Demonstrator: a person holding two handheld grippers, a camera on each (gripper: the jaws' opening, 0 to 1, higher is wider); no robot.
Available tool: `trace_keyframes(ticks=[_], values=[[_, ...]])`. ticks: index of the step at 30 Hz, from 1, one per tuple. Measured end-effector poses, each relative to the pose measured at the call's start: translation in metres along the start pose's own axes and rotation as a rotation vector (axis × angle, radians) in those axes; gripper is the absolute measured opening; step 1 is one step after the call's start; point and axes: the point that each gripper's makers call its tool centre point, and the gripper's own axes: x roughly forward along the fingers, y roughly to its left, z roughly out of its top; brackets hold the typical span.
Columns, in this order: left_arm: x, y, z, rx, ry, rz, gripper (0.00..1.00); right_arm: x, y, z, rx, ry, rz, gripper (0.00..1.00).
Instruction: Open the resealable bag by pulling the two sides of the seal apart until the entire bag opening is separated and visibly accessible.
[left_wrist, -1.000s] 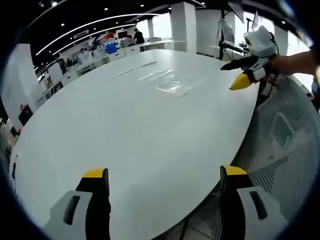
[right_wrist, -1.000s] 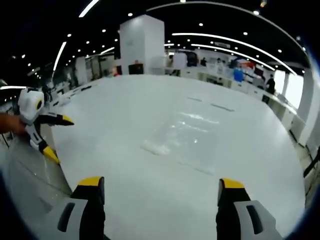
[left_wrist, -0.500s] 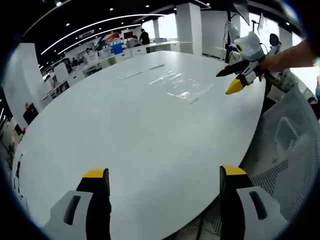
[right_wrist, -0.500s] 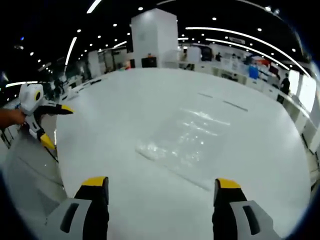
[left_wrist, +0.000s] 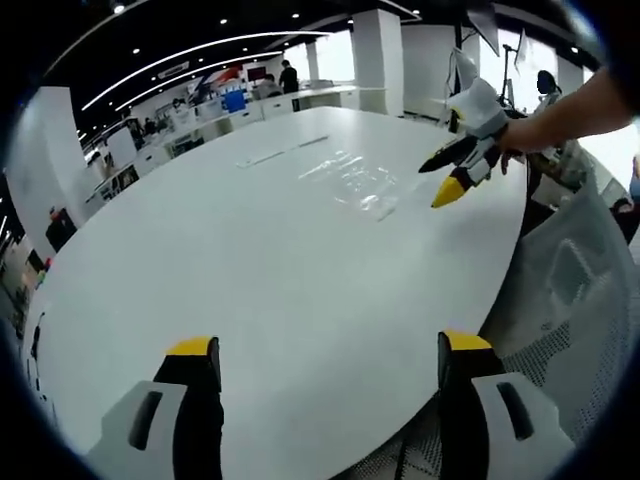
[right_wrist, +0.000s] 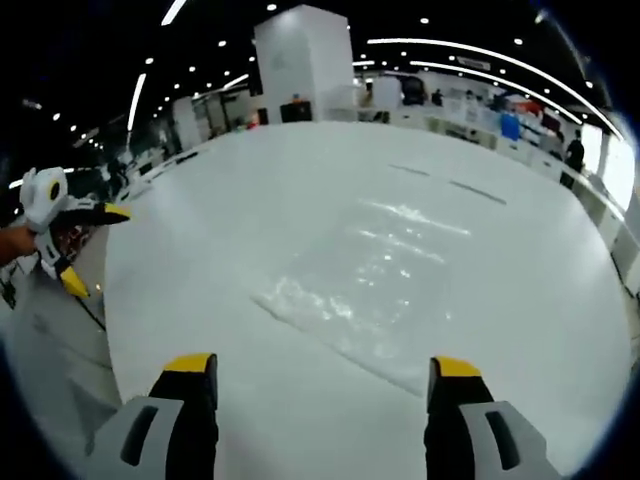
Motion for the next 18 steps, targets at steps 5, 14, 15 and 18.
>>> trace_keyframes(ticks=[5,14,15,18], values=[[0.002,-0.002,0.004,0.006,-0.004,-0.011,0.88,0.007,-0.003,-0.007,-0.012,0.041,0.006,0.84],[-0.001,0.006,0.005,-0.015,-0.024,-0.009,0.86,0.011,0.009,-0.008,0.004,0.058,0.043,0.63],[0.000,0.006,0.003,-0.021,-0.022,-0.009,0.85,0.010,0.013,-0.010,-0.013,0.068,0.043,0.59],[0.001,0.005,-0.003,-0.039,-0.014,-0.015,0.85,0.009,0.018,-0.014,-0.056,0.098,0.054,0.50]])
